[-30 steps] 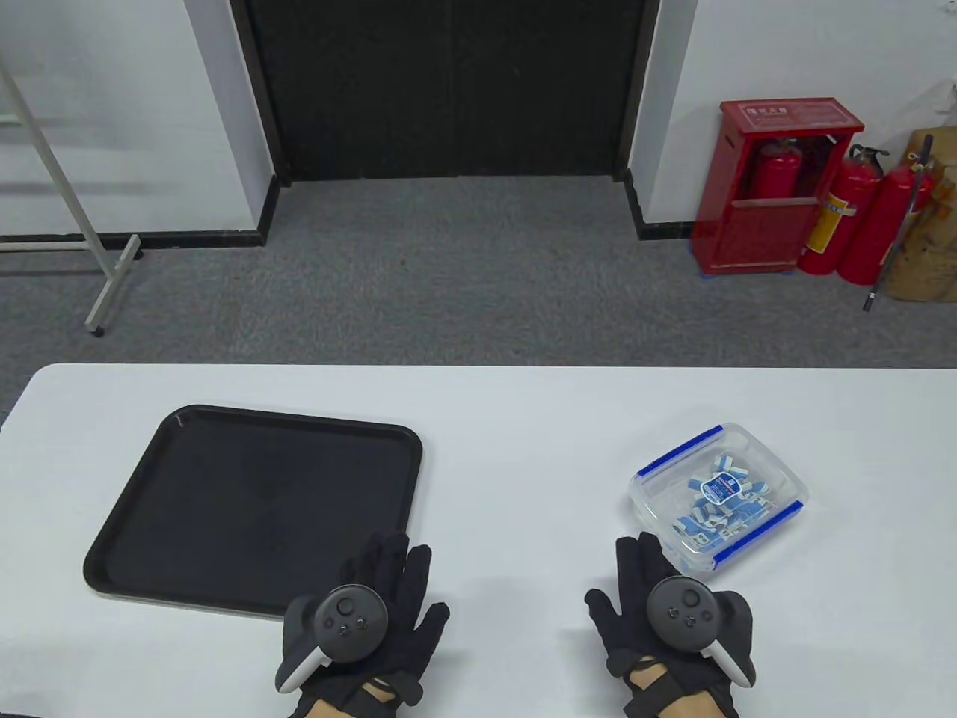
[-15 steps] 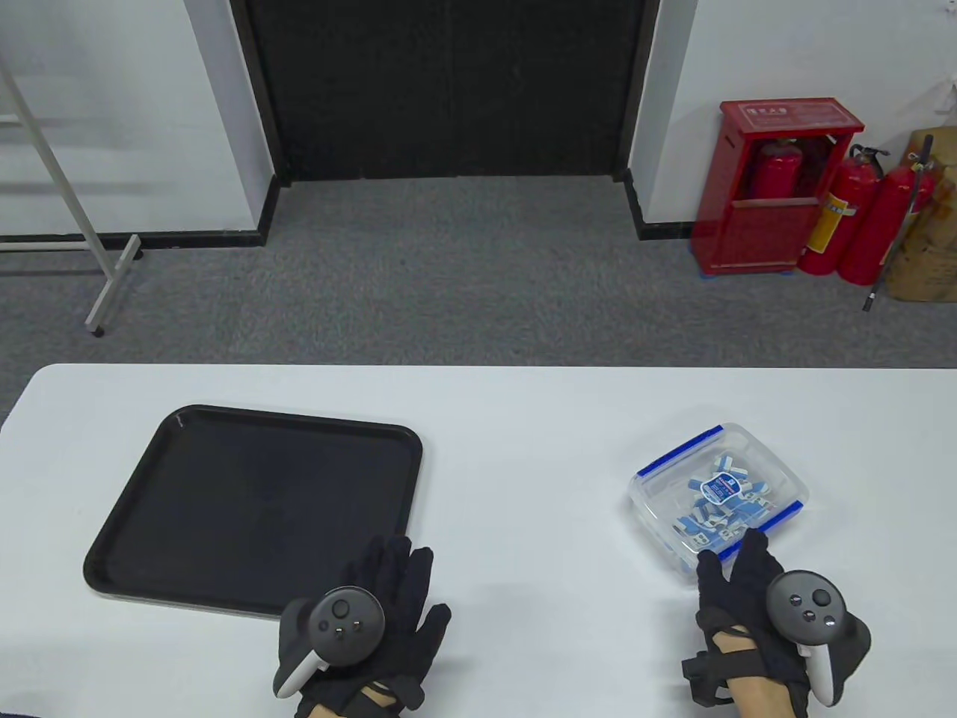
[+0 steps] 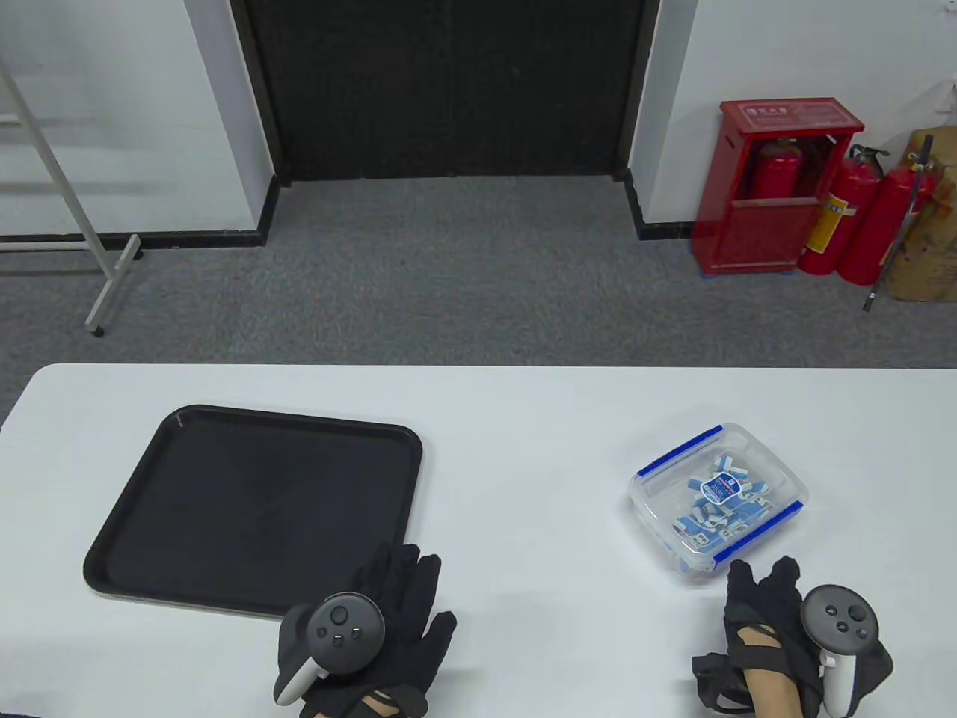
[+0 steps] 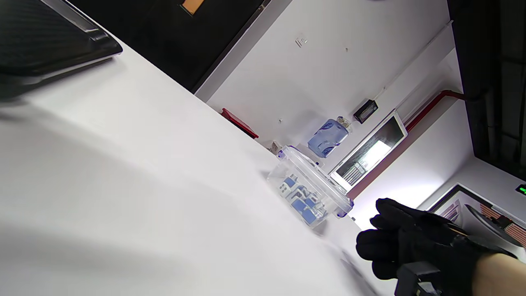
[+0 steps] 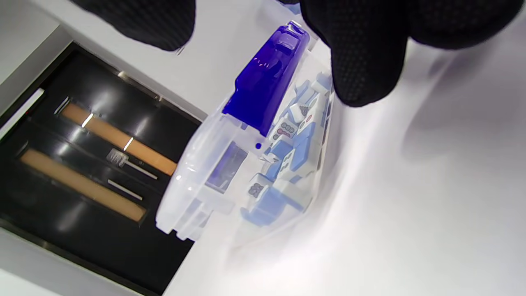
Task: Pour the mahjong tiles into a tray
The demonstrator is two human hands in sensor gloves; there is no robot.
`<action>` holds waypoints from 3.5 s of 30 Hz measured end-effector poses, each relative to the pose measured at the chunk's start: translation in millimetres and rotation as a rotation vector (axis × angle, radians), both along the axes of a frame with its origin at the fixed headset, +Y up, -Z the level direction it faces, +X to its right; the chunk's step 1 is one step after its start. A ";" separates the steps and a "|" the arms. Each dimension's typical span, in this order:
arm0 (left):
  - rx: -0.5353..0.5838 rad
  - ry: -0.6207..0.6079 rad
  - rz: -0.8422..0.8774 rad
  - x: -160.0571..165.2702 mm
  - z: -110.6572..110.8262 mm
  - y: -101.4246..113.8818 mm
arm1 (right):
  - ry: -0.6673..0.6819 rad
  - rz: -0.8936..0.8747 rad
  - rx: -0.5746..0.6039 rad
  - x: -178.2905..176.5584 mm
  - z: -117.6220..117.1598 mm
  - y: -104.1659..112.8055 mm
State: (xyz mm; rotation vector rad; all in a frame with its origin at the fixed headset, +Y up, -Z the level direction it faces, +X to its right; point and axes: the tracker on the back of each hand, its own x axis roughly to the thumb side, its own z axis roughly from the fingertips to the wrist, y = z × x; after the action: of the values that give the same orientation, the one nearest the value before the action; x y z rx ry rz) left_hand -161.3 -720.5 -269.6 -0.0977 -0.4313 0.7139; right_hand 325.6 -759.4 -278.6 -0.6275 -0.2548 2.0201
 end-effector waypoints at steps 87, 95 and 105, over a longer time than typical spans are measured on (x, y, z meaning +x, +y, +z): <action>0.152 0.210 0.109 30.6 -30.4 34.8 | 0.630 -0.091 -0.264 -129.5 -19.4 -9.9; -0.182 0.234 0.092 52.7 -39.5 -37.1 | 0.632 -0.107 -0.169 -125.1 -23.5 -16.0; -0.442 0.216 0.222 57.0 -45.2 -69.3 | 0.576 -0.079 -0.134 -120.8 -27.2 -18.2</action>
State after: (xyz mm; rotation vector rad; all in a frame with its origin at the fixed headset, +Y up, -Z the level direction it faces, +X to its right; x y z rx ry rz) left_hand -104.4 -789.8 -314.7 -0.3897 -0.0707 1.0201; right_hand 204.9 -777.5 -305.8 -0.1131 0.2460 2.0590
